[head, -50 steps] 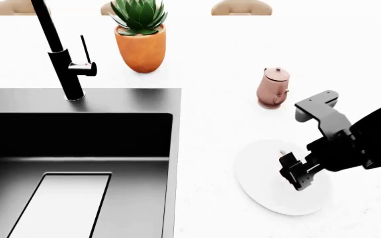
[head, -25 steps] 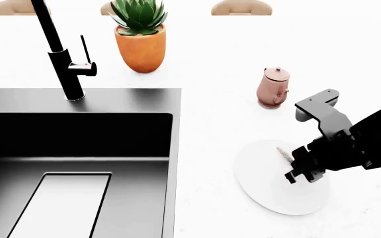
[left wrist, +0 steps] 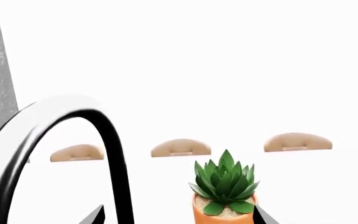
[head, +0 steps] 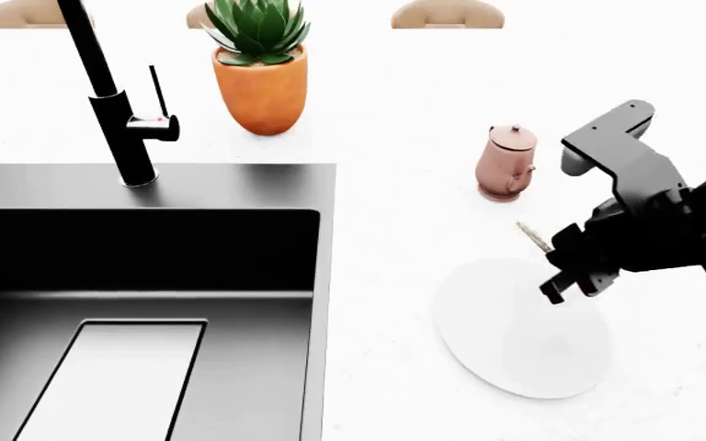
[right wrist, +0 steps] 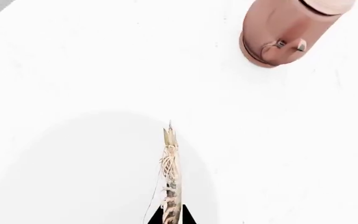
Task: Pick the shrimp from the counter and place it in the sink. Then turn on the sink faucet.
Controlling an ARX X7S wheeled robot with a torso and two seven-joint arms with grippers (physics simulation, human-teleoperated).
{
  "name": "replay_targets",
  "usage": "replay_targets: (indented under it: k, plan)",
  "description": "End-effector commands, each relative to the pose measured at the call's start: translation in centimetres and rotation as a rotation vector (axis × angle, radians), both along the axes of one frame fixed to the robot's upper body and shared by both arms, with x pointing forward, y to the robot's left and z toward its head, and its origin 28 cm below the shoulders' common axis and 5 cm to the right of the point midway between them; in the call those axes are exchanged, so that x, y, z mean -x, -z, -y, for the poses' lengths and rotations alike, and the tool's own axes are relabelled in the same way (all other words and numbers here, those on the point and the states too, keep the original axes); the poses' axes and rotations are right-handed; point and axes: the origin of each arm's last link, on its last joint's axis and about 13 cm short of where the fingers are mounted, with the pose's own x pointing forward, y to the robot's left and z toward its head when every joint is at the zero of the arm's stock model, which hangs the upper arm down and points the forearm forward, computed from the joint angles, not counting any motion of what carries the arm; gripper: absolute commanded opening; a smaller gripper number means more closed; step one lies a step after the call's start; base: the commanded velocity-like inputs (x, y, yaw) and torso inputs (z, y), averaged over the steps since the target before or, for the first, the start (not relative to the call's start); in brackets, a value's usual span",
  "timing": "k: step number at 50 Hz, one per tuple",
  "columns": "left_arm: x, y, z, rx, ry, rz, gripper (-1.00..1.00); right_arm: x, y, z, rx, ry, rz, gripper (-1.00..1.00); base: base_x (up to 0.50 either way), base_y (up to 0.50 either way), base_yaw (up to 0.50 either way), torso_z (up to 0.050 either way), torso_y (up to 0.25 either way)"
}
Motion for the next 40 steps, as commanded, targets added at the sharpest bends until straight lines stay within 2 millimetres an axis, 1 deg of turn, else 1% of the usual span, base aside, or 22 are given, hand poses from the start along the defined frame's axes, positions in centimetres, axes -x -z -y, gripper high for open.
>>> replay_targets:
  k: [1,7,8,10,14,16,17,19,21,25,26,27,28,33,40]
  plan:
    - [0.1,-0.1,0.1,-0.001,0.0,0.003,1.0,0.9,-2.6,-1.3,0.011,-0.074,0.084,-1.0,0.0,0.0,0.0,0.0,0.0]
    - [0.0,0.0,0.2,-0.001,0.004,0.0,1.0,0.8,-3.8,-3.8,-0.026,-0.182,0.149,-1.0,0.0,0.0,0.0,0.0,0.0]
    - [0.0,0.1,0.2,-0.002,0.003,-0.002,1.0,0.8,-4.0,-4.5,-0.03,-0.211,0.161,-1.0,0.0,0.0,0.0,0.0,0.0]
    - [-0.1,0.1,0.2,-0.002,0.003,-0.004,1.0,0.8,-4.1,-5.2,-0.025,-0.232,0.167,-1.0,0.0,0.0,0.0,0.0,0.0]
    - [-0.1,0.1,0.2,-0.001,0.008,-0.003,1.0,0.4,-4.8,-7.5,-0.057,-0.315,0.211,-1.0,0.0,0.0,0.0,0.0,0.0]
    - [-0.1,0.1,0.2,-0.001,0.009,-0.003,1.0,0.2,-5.0,-8.3,-0.067,-0.34,0.218,-1.0,0.0,0.0,0.0,0.0,0.0]
    - [-0.1,0.1,0.2,0.0,0.01,-0.004,1.0,0.1,-4.9,-9.0,-0.067,-0.367,0.215,-1.0,0.0,0.0,0.0,0.0,0.0]
    - [-0.2,0.1,0.3,0.001,0.01,-0.004,1.0,0.0,-4.6,-9.8,-0.059,-0.404,0.207,-1.0,0.0,0.0,0.0,0.0,0.0]
    - [-0.3,0.2,0.3,0.0,0.012,-0.005,1.0,-0.2,-4.3,-11.3,-0.067,-0.46,0.206,-1.0,0.0,0.0,0.0,0.0,0.0]
    - [-0.3,0.2,0.3,0.0,0.012,-0.005,1.0,-0.2,-4.3,-11.3,-0.067,-0.46,0.206,-1.0,0.0,0.0,0.0,0.0,0.0]
    - [-0.3,0.4,0.3,0.004,0.016,-0.009,1.0,-0.3,-3.1,-13.7,-0.097,-0.568,0.19,-1.0,0.0,0.0,0.0,0.0,0.0]
    - [-0.3,0.4,0.3,0.004,0.016,-0.009,1.0,-0.3,-3.1,-14.0,-0.098,-0.574,0.189,-1.0,0.0,0.0,0.0,0.0,0.0]
    - [-0.3,0.3,0.3,0.004,0.017,-0.008,1.0,-0.5,-3.1,-14.9,-0.108,-0.6,0.189,-1.0,0.0,0.0,0.0,0.0,0.0]
    - [-0.6,0.6,0.3,0.004,0.016,-0.014,1.0,-0.9,-3.3,-16.9,-0.104,-0.661,0.192,-1.0,0.0,0.0,0.0,0.0,0.0]
    - [-0.8,0.8,0.2,0.007,0.018,-0.022,1.0,-2.4,-2.9,-19.3,-0.109,-0.695,0.181,-1.0,0.0,0.0,0.0,0.0,0.0]
